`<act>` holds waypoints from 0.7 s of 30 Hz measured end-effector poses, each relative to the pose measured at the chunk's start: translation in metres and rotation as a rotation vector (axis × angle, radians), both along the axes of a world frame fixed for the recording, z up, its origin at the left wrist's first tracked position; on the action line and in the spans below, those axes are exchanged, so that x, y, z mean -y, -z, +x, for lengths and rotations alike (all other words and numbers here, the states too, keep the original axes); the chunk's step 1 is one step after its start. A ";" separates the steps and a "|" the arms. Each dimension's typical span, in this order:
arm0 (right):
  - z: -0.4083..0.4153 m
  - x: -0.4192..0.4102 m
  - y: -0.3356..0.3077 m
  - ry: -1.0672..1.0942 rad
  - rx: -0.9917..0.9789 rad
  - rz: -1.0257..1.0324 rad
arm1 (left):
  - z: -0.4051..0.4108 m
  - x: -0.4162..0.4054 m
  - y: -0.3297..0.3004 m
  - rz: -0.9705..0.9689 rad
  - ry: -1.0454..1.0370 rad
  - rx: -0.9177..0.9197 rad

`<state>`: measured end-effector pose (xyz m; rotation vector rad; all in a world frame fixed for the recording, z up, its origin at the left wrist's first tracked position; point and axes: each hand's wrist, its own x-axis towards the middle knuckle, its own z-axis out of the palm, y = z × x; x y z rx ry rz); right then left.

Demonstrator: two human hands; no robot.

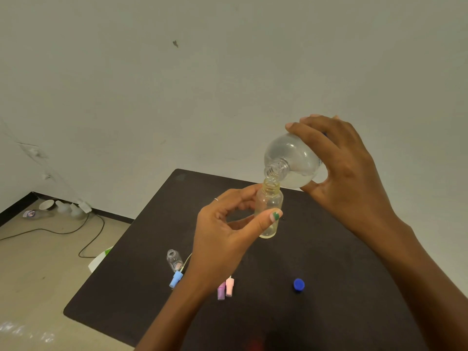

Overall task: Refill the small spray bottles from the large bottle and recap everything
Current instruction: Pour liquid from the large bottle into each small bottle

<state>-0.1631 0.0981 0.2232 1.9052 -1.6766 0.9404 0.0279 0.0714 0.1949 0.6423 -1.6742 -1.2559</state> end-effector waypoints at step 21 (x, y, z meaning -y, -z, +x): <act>0.000 0.000 -0.001 -0.003 0.004 -0.002 | 0.000 0.000 0.001 -0.001 -0.001 0.011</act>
